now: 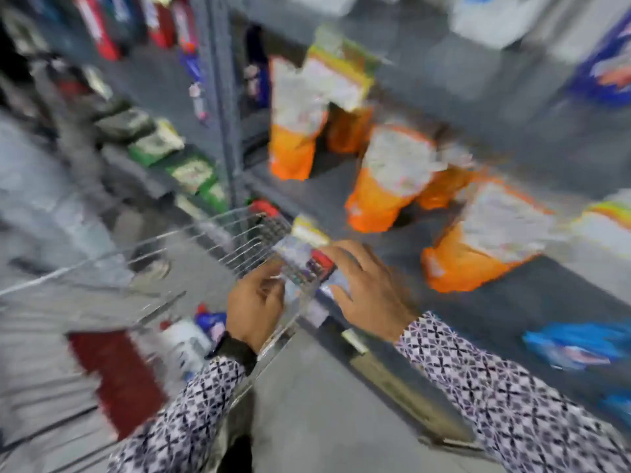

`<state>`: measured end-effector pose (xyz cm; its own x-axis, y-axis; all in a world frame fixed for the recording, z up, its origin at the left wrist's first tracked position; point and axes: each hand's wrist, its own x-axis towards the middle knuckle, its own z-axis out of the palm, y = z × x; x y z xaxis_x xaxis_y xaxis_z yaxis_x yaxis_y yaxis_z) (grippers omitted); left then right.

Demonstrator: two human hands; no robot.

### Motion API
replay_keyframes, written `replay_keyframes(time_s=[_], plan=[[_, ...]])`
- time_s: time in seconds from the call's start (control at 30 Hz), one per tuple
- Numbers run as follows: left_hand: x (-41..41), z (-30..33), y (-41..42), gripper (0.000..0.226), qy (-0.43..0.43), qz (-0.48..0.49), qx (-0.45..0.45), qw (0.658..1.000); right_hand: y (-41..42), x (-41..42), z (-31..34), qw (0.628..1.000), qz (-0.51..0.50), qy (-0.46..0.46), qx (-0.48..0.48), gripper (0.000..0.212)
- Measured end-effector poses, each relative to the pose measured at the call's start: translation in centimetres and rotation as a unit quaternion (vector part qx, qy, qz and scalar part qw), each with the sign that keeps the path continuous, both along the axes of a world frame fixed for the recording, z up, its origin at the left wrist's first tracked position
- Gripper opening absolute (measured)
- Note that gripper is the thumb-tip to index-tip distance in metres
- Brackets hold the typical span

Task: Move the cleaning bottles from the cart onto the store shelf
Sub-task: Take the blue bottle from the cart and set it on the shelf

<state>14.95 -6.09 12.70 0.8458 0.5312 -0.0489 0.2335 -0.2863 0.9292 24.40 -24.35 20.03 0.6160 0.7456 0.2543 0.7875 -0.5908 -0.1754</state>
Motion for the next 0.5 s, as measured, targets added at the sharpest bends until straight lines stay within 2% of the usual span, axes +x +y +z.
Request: replay_keyframes(time_s=[0.07,0.13,0.2,0.27,0.33,0.4,0.5], plan=[[-1.7,-5.8,5.9,0.038,0.114,0.056,-0.039,0.991,6.3,0.9,-5.4,0.992,0.023,0.113,-0.051,0.059],[-3.3,-11.0,10.0,0.035,0.211,0.104,-0.087,0.968,11.2,1.9,-9.7,0.97,0.018,0.205,-0.13,0.063],[-5.1,-16.5,13.8,0.037,0.298,0.154,-0.119,0.935,16.6,3.1,-15.2,0.93,0.043,0.28,-0.235,0.076],[-6.2,-20.7,15.5,0.038,0.36,0.164,-0.135,0.908,20.3,3.8,-20.0,0.877,0.062,0.357,-0.317,0.083],[-6.3,-25.3,17.3,0.037,0.41,0.143,-0.158,0.887,23.7,4.3,-25.8,0.844,0.057,0.379,-0.374,0.07],[-5.8,-28.0,18.1,0.041,0.448,0.082,-0.166,0.875,25.7,4.2,-30.3,0.83,0.041,0.391,-0.396,0.053],[-4.9,-31.4,19.0,0.039,0.472,-0.015,-0.122,0.873,27.8,3.4,-36.9,0.795,-0.014,0.45,-0.406,0.047]])
